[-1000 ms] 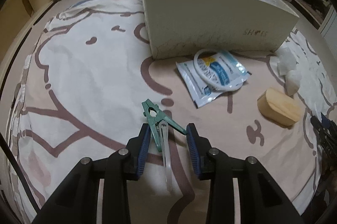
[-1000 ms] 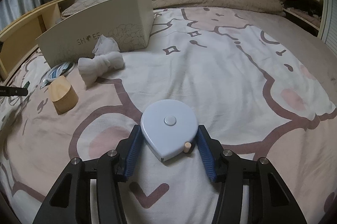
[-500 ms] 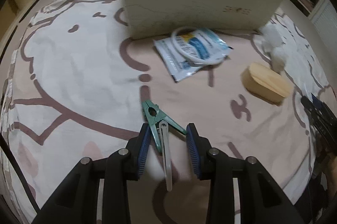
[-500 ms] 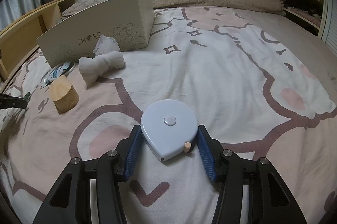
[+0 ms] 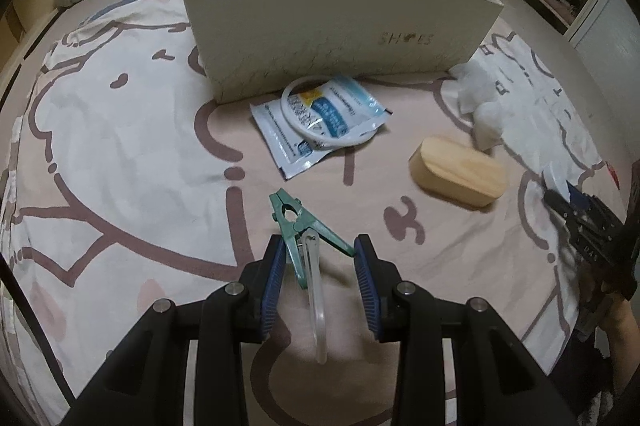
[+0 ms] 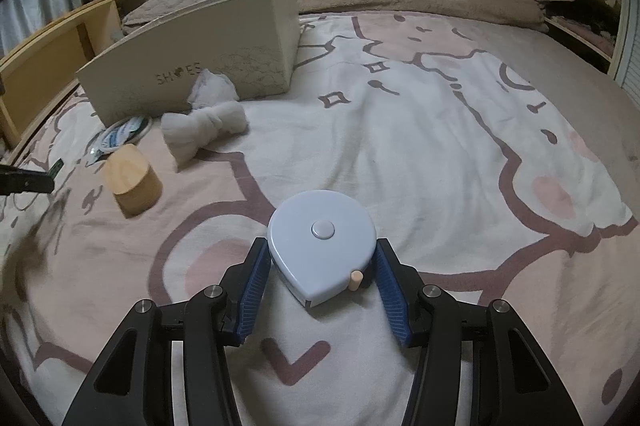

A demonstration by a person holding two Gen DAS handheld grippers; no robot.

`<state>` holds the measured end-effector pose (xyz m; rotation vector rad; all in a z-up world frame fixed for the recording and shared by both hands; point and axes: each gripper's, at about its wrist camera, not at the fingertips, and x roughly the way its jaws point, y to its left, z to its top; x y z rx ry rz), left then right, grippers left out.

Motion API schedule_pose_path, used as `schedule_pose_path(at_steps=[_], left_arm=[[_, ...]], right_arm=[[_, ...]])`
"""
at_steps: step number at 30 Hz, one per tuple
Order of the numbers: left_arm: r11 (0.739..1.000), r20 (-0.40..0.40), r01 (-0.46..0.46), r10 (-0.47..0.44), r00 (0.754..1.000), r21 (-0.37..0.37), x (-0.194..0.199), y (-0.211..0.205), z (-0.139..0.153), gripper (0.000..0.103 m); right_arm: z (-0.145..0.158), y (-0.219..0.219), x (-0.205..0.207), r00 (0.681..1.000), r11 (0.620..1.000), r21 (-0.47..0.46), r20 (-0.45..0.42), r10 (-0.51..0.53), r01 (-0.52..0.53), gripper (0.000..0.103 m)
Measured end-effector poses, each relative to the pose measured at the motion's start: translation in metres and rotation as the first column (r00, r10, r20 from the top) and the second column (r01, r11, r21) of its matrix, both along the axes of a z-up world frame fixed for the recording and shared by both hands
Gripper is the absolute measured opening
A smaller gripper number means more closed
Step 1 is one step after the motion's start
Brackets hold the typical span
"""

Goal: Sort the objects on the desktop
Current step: 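Lift the clothespin with the left gripper while the right gripper lifts the tape measure, then carry the clothespin and tape measure over the SHOES box with both grippers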

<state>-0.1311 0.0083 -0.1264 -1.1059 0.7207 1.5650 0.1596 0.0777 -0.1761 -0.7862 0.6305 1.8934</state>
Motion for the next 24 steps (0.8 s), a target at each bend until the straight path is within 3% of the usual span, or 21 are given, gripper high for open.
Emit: schedule_pose_path(at_steps=[19,24], left_arm=[[0.982,-0.051,-0.077,0.088,0.995,0.174,-0.028,0.026,0.064,0.035],[0.970,-0.052,-0.099,0.113,0.992,0.223,-0.033,0.038,0.081,0.035]], right_arm=[[0.089,0.019,-0.043,0.990,0.977,0.189,-0.075,0.117,-0.101,0.053],[0.104,0.029,-0.054,0.982,0.975,0.174,-0.107,0.157,-0.136,0.053]])
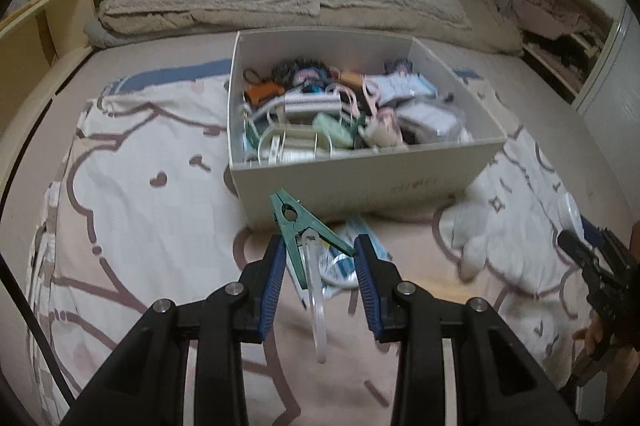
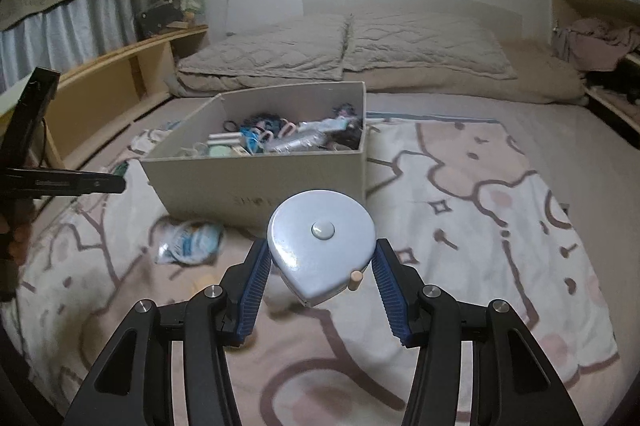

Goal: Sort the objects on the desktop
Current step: 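Carry the clothespin and tape measure over the SHOES box with both grippers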

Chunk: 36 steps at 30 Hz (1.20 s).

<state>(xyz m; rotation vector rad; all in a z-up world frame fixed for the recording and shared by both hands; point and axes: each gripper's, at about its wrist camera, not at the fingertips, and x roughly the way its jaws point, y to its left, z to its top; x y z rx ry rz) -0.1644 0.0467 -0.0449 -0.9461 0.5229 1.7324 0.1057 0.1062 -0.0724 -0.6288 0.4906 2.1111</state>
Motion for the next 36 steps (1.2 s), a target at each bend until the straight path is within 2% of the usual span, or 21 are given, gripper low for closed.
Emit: schedule_pose_path(at_steps=[13,21,28,33,36], left_arm=[[0.995,0.011,-0.024,0.024,1.000,0.093,-0.005,0.058,0.035,0.035],[0.996,-0.022,-0.009,0.011,1.000,0.090,0.000,0.086,0.042,0.035],[0.990,-0.002,-0.042,0.043,0.999,0.131,-0.007,0.100,0.062,0.035],[0.990,-0.026,-0.037,0.041,0.999,0.137,-0.014,0.108,0.075,0.035],[0.985,-0.011,-0.031,0.034,0.999,0.168,-0.022,0.113,0.082,0.035]], right_arm=[[0.036,0.030,-0.019,1.000,0.999,0.021,0.000,0.027,-0.027,0.053],[0.057,0.052,-0.023,0.999,0.998,0.042,0.005,0.039,-0.039,0.053],[0.075,0.073,-0.023,0.999,0.999,0.012,-0.025,0.039,-0.038,0.053],[0.088,0.085,-0.028,0.998,0.998,0.026,-0.031,0.052,-0.052,0.053],[0.092,0.094,-0.032,0.998,0.998,0.035,-0.032,0.061,-0.059,0.053]])
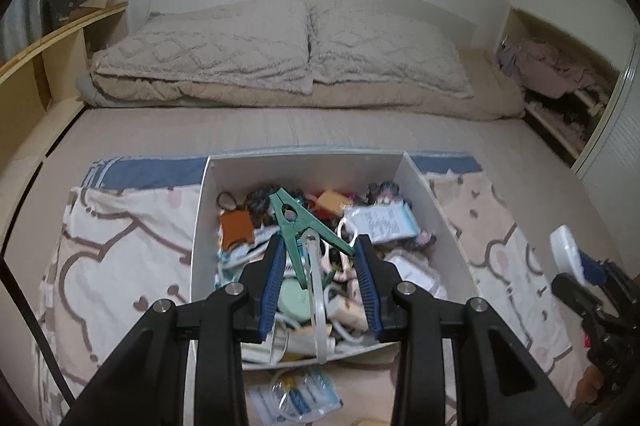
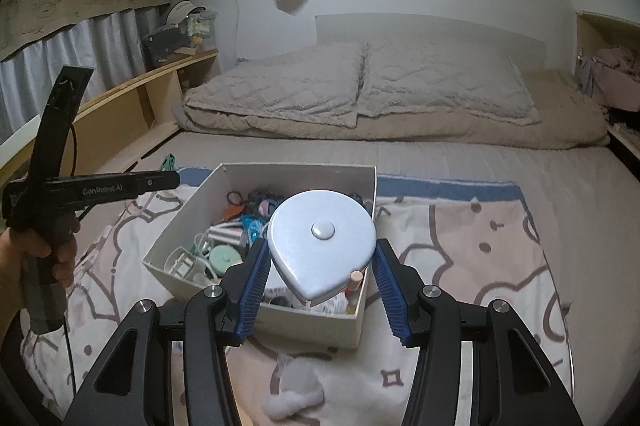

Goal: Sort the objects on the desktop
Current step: 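Carry the clothespin and tape measure over the SHOES box with both grippers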

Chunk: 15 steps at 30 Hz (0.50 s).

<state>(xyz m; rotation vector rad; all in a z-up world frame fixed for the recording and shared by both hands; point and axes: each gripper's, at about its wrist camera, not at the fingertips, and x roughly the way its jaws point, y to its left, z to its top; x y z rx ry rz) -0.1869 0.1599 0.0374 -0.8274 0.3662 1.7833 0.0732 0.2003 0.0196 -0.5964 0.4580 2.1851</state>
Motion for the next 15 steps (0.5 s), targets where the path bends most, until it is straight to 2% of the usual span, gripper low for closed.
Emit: schedule_pose_path(at_steps=[8,15], left_arm=[[1.000,-0.027,0.006,-0.005,1.000,0.023,-0.021,0.014,0.005,0.035],[1.000,-0.015,0.030,-0.030,0.999,-0.008,-0.041,0.026,-0.016,0.035]], right_arm=[[-0.006,0.031,-0.022,1.000,0.999,-0.043,0.009,0.027,-0.027,0.053],[-0.024,0.067,-0.063,0.998,0.989,-0.143,0.023,0.052,-0.048,0.053]])
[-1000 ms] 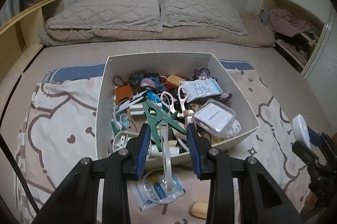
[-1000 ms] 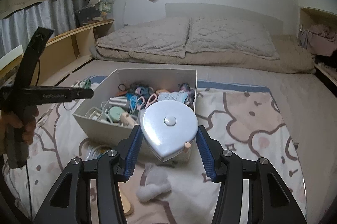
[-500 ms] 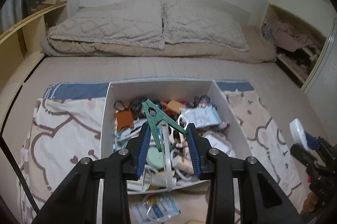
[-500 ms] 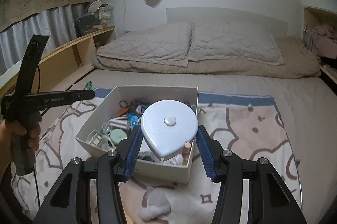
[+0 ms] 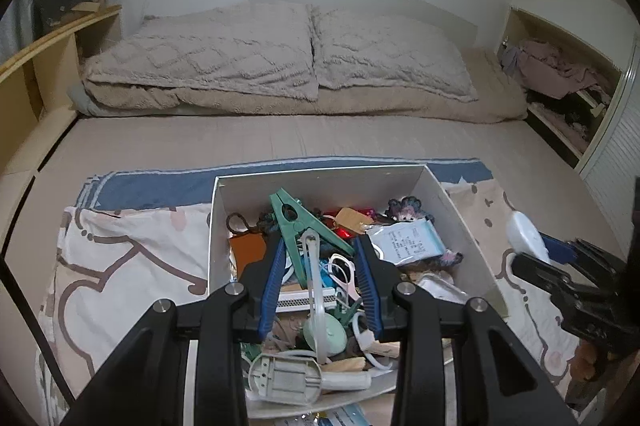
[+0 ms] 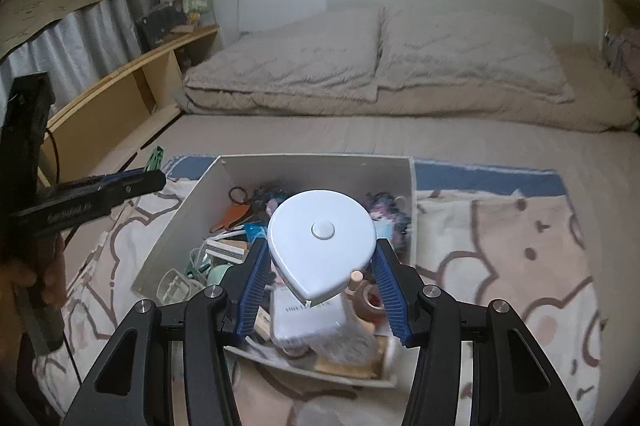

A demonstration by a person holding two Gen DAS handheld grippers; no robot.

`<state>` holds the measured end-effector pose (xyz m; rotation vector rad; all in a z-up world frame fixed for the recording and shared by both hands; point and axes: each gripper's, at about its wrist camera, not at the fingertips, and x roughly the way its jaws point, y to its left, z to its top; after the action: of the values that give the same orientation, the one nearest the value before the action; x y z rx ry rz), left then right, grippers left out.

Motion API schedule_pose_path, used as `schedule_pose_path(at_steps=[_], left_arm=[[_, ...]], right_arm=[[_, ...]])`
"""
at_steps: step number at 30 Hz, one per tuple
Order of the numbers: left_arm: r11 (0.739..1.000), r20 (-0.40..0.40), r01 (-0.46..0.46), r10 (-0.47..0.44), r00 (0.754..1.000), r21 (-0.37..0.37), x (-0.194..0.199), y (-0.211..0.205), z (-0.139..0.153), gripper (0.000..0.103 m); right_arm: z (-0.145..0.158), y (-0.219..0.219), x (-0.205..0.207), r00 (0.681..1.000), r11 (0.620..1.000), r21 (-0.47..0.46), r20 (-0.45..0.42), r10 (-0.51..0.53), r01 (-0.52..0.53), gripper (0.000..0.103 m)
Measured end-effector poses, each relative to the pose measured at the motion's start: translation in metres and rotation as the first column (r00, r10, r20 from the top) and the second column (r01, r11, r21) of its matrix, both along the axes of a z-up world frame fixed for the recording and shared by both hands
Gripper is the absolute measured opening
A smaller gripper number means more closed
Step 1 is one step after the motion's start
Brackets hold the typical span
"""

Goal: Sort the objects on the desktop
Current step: 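Carry the clothespin and tape measure over the SHOES box with both grippers, then open the right gripper over the box while the left gripper releases the clothespin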

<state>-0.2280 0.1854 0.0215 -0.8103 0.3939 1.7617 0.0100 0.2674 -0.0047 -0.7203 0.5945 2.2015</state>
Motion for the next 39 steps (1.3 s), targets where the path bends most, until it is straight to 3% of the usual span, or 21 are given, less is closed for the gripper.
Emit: schedule_pose_path(at_steps=[12,19,31,39], left_arm=[[0.999,0.053,0.048,-0.047,0.997,-0.007,-0.026,0.040,-0.032,0.035],[0.998,0.087,0.056,-0.057,0.995,0.016,-0.042,0.040,-0.034,0.035],[0.999,0.092,0.039,-0.041,0.995,0.021,-0.061,0.037,-0.047,0.035],[0.995,0.079,0.085,-0.081,0.994,-0.055,-0.062,0.058,-0.059,0.035]], right_arm=[[-0.038,0.057,-0.066,0.995,0.986,-0.164,0.096,0.022,-0.006,0.053],[-0.056,0.091,-0.099,0.993,0.961,-0.274,0.119,-0.002,0.035,0.053],[-0.087,0.115,-0.147,0.966,0.950,-0.300,0.260,-0.003,0.084,0.053],[-0.104,0.129,-0.144,0.958,0.910,-0.382,0.281,-0.053,0.162,0.053]])
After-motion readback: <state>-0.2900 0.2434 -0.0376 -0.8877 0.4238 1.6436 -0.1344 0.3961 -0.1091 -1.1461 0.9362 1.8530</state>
